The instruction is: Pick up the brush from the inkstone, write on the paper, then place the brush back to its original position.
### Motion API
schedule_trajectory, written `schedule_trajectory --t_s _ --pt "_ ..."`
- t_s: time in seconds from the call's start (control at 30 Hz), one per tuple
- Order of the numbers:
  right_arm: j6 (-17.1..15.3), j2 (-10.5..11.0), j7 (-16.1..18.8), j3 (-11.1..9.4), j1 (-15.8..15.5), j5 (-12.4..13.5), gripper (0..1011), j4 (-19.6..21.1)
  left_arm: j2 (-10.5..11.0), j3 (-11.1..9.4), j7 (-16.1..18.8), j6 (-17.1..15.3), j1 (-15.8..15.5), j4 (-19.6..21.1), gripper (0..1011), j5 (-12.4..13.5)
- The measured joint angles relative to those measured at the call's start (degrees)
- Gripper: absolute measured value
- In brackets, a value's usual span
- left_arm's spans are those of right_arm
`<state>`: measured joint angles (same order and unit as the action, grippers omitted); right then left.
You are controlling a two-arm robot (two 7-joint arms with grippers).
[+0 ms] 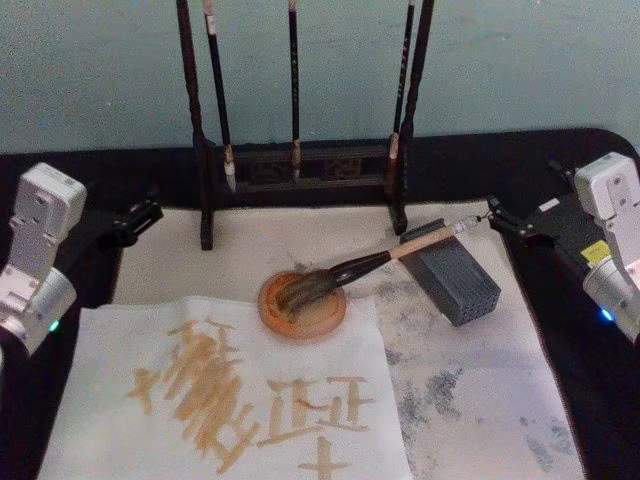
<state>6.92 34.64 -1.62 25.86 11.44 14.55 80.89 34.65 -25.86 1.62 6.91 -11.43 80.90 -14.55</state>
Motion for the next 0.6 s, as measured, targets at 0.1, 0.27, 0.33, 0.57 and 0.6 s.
schedule_trajectory --t_s 0.1,0.27,0.33,0.57,0.6 --pt "0.0 0.0 0.0 0.0 0.0 -0.01 1003 0.0 0.0 0.0 0.0 0.0 0.0 0.0 1002 0.0" --pt "0.0 0.0 0.0 0.0 0.0 -0.01 1003 0.0 0.0 0.0 0.0 0.0 0.0 0.0 1002 0.0" --pt "-0.01 0.0 0.0 0.0 0.0 -0.01 1003 0.0 0.0 0.0 0.0 0.0 0.0 0.0 1002 0.0" --pt "-0.01 0.0 0.0 0.0 0.0 -0.01 1003 0.0 0.0 0.0 0.0 0.0 0.0 0.0 1002 0.0" --pt "-0.01 0.0 0.0 0.0 0.0 -0.01 1003 0.0 0.0 0.0 0.0 0.0 0.0 0.0 1002 0.0"
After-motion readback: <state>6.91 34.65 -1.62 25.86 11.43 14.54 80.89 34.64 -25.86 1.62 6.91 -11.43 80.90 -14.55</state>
